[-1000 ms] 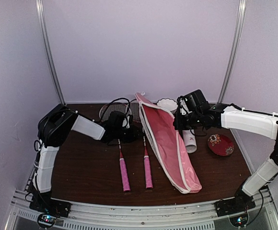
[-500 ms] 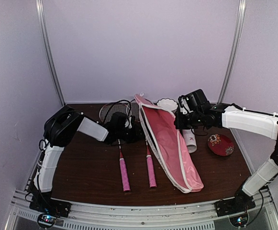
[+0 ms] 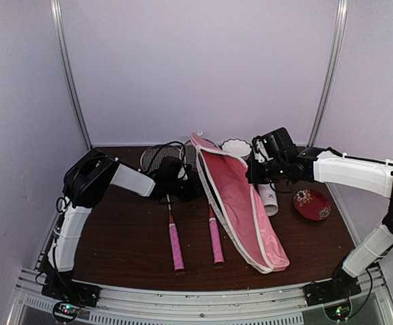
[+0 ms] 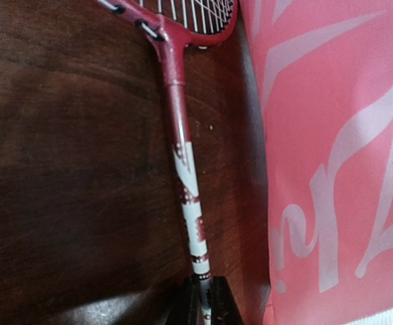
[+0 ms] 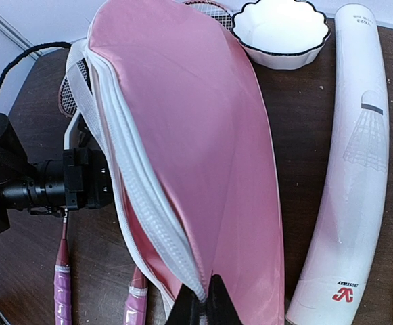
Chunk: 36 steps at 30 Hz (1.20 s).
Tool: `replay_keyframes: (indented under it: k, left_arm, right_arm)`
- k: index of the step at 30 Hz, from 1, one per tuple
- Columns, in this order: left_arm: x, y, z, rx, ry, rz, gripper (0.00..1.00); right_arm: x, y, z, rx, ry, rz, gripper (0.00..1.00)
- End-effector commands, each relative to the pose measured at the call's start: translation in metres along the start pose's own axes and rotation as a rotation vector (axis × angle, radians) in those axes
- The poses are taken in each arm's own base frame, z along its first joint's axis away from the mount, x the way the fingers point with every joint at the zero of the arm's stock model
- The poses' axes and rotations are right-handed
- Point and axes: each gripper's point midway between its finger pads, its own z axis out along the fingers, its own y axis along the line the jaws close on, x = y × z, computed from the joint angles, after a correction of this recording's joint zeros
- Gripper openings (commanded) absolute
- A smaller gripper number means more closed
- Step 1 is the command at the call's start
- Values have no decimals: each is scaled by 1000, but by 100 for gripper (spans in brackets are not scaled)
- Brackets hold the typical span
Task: Pack up the badminton gear
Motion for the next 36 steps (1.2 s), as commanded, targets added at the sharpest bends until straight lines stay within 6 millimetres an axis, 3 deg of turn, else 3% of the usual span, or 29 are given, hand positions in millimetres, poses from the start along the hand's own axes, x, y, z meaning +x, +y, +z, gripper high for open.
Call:
replay_keyframes:
  k: [1, 10, 21, 23, 29, 36]
  left_arm:
    - [-2, 6, -17, -72, -38, 23, 0]
    - [-21, -26, -82, -146, -152, 120, 0]
    - [-28, -20, -130, -222, -211, 96, 0]
    - [-31, -16, -142, -233, -230, 91, 0]
    - [-25, 25, -171, -297, -250, 47, 0]
    - [-19, 66, -186, -385, -229, 56, 0]
  right_arm:
    - [-18, 4, -12, -27, -68, 18, 0]
    - [-15, 6, -9, -46, -59, 22, 0]
    - [-4, 16, 4, -94, -23, 35, 0]
    - [0, 19, 7, -102, -14, 33, 0]
    - [11, 30, 18, -125, 11, 28, 0]
    - [18, 45, 31, -144, 37, 11, 0]
